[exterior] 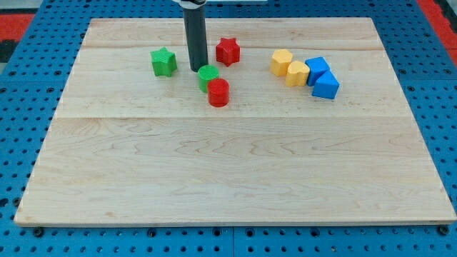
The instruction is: Slightly move the red star diagonal to the green circle
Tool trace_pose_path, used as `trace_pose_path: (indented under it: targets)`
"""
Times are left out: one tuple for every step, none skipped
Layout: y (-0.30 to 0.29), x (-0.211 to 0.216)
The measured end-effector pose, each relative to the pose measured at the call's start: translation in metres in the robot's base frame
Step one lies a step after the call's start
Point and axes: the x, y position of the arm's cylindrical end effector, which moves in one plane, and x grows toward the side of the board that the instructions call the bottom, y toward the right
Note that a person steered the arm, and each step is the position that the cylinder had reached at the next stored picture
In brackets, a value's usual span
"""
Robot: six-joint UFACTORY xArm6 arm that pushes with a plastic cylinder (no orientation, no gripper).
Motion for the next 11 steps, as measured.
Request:
trace_pose_path:
  targets:
    - [0.019, -0.014]
    - [0.016, -0.032]
    - [0.012, -0.035]
    - [0.012, -0.035]
    - [-0.039, -0.06]
    - [-0.08, -0.074]
    - [-0.134, -0.046]
    - [-0.147, -0.041]
    - [-0.147, -0.04]
    - [-0.109, -0.072]
    - [-0.079, -0.056]
